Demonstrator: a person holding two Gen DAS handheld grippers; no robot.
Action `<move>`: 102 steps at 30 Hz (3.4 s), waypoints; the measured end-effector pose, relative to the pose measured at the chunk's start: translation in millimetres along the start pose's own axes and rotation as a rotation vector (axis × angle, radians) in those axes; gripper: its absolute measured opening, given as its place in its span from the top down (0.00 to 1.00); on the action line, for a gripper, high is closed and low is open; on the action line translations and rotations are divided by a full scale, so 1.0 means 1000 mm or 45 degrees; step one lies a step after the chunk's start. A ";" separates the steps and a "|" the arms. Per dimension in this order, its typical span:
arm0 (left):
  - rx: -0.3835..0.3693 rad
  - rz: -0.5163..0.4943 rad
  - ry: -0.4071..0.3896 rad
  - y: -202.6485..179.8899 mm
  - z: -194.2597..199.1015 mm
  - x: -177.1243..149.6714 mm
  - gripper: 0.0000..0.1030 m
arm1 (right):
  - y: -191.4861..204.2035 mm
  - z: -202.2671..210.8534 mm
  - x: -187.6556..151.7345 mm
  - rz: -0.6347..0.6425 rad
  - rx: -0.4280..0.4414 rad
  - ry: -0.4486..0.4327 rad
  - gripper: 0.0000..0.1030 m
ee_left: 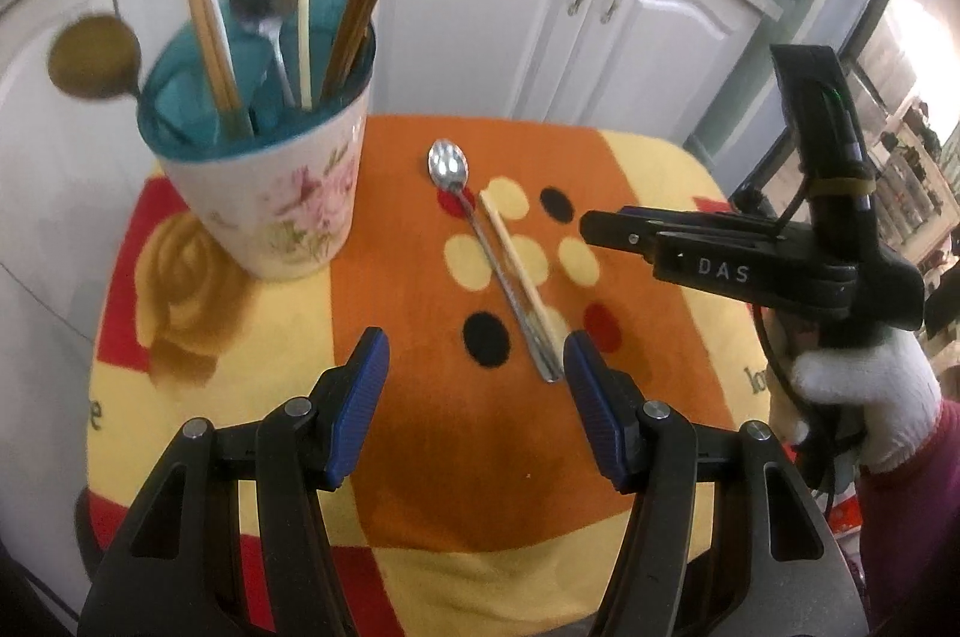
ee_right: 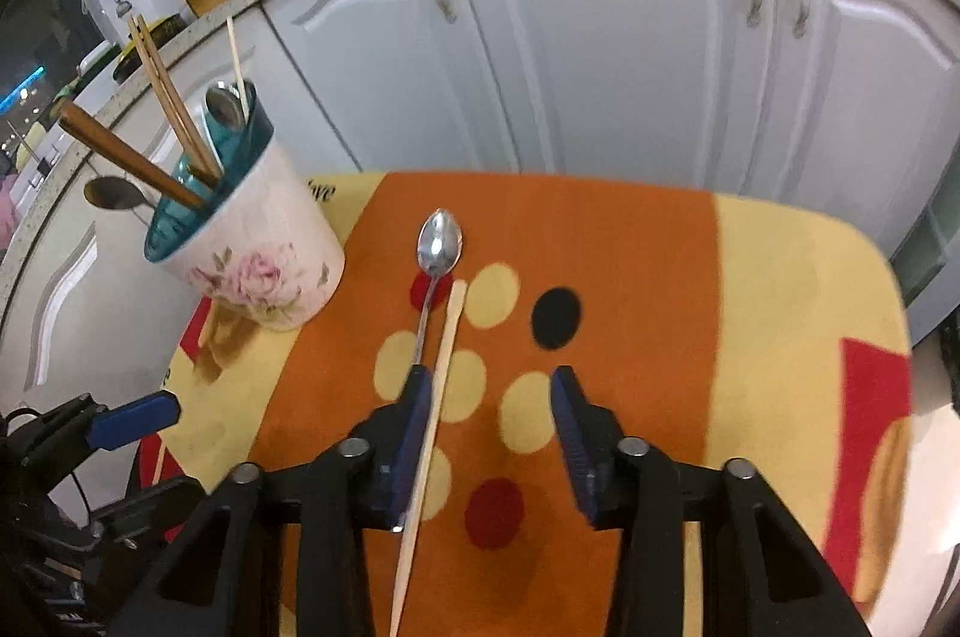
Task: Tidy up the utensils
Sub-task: 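Grasp the metal spoon with the left gripper while the right gripper grasps the wooden chopstick, then lift the spoon and chopstick and carry them over the floral cup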
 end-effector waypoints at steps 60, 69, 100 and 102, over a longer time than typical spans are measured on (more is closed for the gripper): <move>-0.141 -0.105 0.288 -0.016 -0.041 -0.037 0.97 | -0.037 -0.008 -0.009 -0.039 -0.092 0.076 0.74; -0.112 -0.096 0.165 0.007 -0.056 0.007 0.68 | -0.034 -0.017 0.008 -0.010 -0.062 0.074 0.73; -0.200 -0.159 0.145 0.012 -0.065 0.014 0.99 | -0.026 -0.031 0.023 0.065 0.047 0.096 0.96; -0.196 -0.133 0.139 0.015 -0.060 0.012 0.99 | -0.025 -0.022 0.019 0.061 0.073 0.080 0.97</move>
Point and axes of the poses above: each gripper's, at about its wrist camera, not at the fingertips, and z roughly against the way its jaws point, y to its left, x to its top, the point moved 1 cm from there along -z, roughly the way its jaws point, and after that the axes turned 12 degrees about -z, right-handed, at the moved point
